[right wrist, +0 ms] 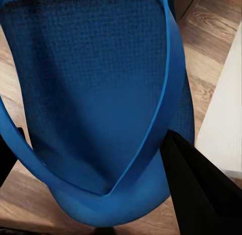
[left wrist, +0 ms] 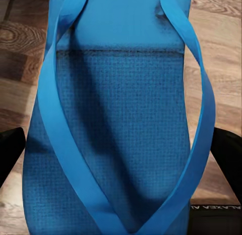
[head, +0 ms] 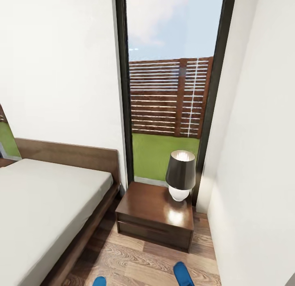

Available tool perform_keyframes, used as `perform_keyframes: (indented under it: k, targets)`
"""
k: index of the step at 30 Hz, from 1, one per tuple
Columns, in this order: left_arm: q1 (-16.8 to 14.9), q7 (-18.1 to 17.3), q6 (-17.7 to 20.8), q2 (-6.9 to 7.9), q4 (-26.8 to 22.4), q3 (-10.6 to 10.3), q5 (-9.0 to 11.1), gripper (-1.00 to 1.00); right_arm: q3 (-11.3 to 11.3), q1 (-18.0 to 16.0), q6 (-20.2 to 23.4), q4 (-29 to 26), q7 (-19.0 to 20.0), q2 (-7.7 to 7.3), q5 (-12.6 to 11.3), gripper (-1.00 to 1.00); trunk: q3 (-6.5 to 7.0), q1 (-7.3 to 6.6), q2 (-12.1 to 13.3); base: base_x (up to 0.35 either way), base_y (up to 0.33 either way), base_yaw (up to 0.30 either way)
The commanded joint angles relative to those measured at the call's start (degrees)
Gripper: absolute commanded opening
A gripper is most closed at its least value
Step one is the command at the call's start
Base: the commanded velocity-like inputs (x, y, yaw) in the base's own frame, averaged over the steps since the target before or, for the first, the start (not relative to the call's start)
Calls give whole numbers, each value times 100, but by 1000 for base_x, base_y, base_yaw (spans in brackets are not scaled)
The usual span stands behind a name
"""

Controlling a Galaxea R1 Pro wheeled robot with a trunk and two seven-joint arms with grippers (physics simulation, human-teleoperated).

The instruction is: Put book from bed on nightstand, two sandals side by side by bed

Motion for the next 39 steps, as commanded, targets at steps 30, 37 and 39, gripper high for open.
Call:
perform_keyframes:
  k: [30, 37, 39]
  targets:
    - [433, 69, -570, 24, 0, -47, 64, -100, 18, -6, -255, 582, -39, 0, -51, -100, -7, 1, -6, 0, 0, 51]
    - [435, 69, -570, 24, 0, -47, 65, -100, 25, -6, -257, 586, -39, 8, -28, -100, -7, 1, -6, 85, -34, 255]
    - [435, 69, -572, 22, -3, -47, 65, -100, 25, -6, -259, 586, -39, 7, -26, -100, -7, 1, -6, 144, -47, 185]
